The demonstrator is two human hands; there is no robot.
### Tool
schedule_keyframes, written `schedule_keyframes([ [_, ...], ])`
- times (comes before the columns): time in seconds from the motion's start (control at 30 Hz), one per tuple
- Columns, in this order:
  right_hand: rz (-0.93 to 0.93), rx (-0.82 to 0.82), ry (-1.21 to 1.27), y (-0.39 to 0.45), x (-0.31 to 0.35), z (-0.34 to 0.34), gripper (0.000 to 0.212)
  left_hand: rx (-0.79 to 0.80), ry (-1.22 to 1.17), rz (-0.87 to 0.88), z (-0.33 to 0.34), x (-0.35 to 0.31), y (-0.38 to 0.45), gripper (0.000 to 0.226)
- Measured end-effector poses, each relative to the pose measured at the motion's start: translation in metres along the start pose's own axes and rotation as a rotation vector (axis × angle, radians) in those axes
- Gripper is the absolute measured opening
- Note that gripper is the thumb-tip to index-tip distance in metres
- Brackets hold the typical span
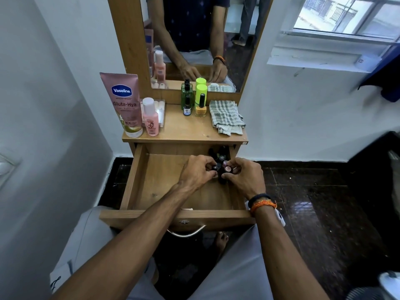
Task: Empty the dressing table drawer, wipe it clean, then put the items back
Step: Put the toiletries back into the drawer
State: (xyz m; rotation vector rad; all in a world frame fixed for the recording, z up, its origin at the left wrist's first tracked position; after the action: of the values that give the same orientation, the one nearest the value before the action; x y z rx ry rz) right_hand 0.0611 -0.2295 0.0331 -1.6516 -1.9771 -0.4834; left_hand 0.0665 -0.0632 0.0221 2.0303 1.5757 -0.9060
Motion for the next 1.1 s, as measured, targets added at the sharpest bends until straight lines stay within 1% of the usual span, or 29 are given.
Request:
schedule_keyframes([
  [0.23,-0.020,-0.016,-0.012,0.000,0.000,0.001,0.034,-0.009,0.017,0.031,0.002,-0.002,0.001,0.032],
  [0.4,0.000,-0.034,0.016,-0.001,-0.004,0.000,0.032,-0.012,0.009,0.028,0.004,-0.002,0.000,0.032],
  [0.6,-0.001,-0.037,0.009,-0.003,-0.002,-0.002,0.041,-0.006,0.039,0.011,0.004,-0.002,-0.001,0.034],
  [0.73,-0.013,-0.104,0.028,-0.006,-0.002,-0.006,0.048,-0.019,0.068,0.024,0.000,-0.001,-0.005,0.033],
  [0.9,-0.026,-0.240,0.051,-0.006,0.008,-0.015,0.034,-0.112,0.077,0.023,-0.015,-0.001,-0.010,0.025],
  [1.0,-0.036,-0.263,0.095,0.006,0.021,-0.018,0.024,-0.207,0.043,0.026,-0.034,-0.001,-0.007,0.018],
  [1.1,-0.096,-0.263,0.116,0.025,0.044,-0.025,0.017,-0.293,-0.016,0.036,-0.058,-0.004,0.000,0.015],
])
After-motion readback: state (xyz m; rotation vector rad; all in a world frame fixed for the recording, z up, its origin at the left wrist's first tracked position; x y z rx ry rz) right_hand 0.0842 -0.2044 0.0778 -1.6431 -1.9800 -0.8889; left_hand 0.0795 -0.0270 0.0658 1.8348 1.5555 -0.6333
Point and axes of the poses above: each hand's wrist, its own y-axis towards the middle knuckle, its own z-axis out of the palm, x = y × z, the point moved 7 cm from there along y, towards the middle knuckle, and after that the axes turned 15 degrees about x, right-handed, at the moved point
